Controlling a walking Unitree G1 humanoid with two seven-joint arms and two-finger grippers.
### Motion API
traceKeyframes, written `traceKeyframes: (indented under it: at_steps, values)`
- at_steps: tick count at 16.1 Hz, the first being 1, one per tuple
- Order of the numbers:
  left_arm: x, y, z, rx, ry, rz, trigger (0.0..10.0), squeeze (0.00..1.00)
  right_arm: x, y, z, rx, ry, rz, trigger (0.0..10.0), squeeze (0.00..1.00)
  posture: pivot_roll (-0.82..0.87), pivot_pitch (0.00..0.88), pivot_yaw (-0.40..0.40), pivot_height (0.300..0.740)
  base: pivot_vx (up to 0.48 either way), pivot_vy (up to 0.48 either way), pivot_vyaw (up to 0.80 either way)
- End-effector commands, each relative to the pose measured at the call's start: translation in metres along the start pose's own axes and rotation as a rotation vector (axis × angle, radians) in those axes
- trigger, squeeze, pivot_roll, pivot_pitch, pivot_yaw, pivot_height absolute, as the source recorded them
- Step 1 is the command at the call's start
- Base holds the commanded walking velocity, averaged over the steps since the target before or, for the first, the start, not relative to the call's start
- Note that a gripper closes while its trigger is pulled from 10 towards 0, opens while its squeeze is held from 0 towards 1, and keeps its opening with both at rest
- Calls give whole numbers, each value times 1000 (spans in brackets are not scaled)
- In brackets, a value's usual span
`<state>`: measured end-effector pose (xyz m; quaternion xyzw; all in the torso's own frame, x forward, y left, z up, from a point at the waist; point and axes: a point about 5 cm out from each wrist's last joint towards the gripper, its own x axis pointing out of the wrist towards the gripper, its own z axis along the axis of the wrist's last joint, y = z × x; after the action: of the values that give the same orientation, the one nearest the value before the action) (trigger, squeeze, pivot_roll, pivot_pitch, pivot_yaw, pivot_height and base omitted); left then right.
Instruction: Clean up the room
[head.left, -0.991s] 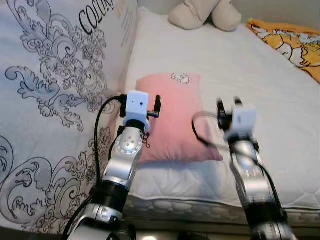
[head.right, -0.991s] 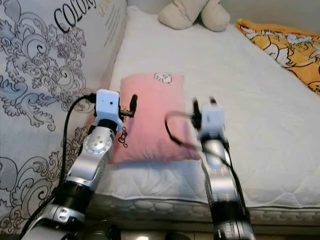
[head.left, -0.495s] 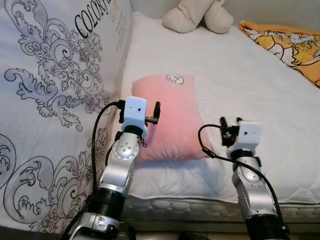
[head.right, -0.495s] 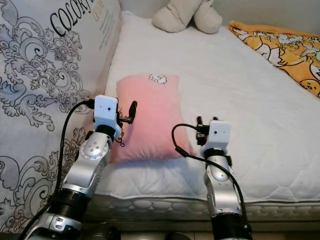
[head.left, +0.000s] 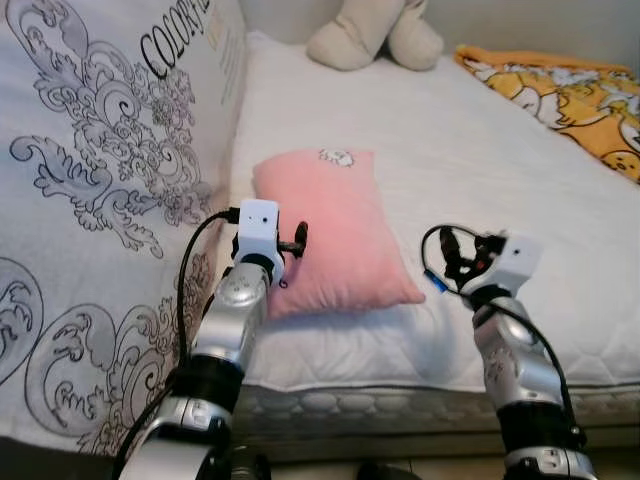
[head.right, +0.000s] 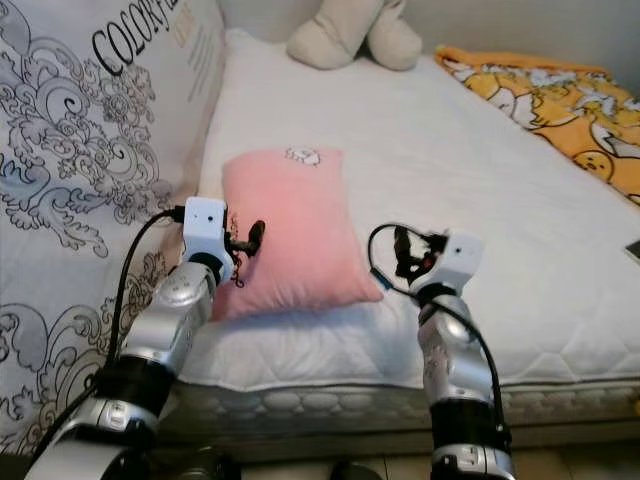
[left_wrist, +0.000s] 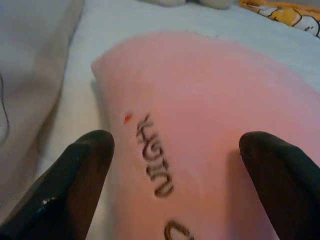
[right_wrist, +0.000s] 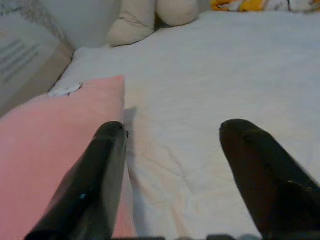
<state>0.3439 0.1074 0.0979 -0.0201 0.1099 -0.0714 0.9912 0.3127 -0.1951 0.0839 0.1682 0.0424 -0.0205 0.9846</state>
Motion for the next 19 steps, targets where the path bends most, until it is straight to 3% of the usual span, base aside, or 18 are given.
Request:
traceKeyframes:
  at_steps: [1, 4, 5, 7, 8, 9, 10, 11, 12, 13, 19]
  values:
    - [2, 2, -6, -52, 55, 4, 10000, 1000, 1, -8, -4, 65, 27, -19, 10000, 1000, 35, 0, -26, 740, 0, 0, 0]
    - [6, 6, 0, -131, 35, 26, 10000, 1000, 6, -5, 0, 57, 15, 28, 10000, 1000, 35, 0, -19, 740, 0, 0, 0]
    - [7, 6, 10, -84, -24, 34, 10000, 1000, 7, -2, 3, 24, -1, 45, 10000, 1000, 34, 0, -19, 740, 0, 0, 0]
    - [3, 4, 47, 80, -257, 50, 10000, 1000, 7, 6, 12, -145, -64, 69, 10000, 1000, 38, 0, -24, 740, 0, 0, 0]
    - [0, -3, 57, 151, -334, 27, 10000, 1000, 5, 8, 13, -278, -96, 64, 10000, 1000, 41, 0, -28, 740, 0, 0, 0]
    - [-3, -11, 57, 160, -347, -15, 10000, 1000, 2, 8, 13, -375, -124, 35, 10000, 1000, 43, 0, -31, 740, 0, 0, 0]
    - [-6, -17, 51, 147, -341, -40, 10000, 1000, -1, 7, 13, -401, -154, -6, 10000, 0, 43, 0, -32, 740, 0, 0, 0]
    - [-8, -19, 48, 140, -341, -50, 10000, 592, -3, 7, 12, -396, -161, -17, 10000, 0, 43, 0, -32, 740, 0, 0, 0]
    - [-11, -23, 43, 158, -341, -54, 10000, 0, -6, 8, 10, -397, -173, -41, 10000, 0, 43, 0, -33, 740, 0, 0, 0]
    - [-14, -26, 38, 191, -335, -63, 10000, 0, -9, 10, 7, -398, -171, -41, 10000, 0, 41, 0, -34, 740, 0, 0, 0]
    - [-11, -24, 35, 188, -293, -40, 10000, 0, -4, 10, 9, -405, -174, -50, 10000, 0, 39, 0, -36, 740, 99, -333, 0]
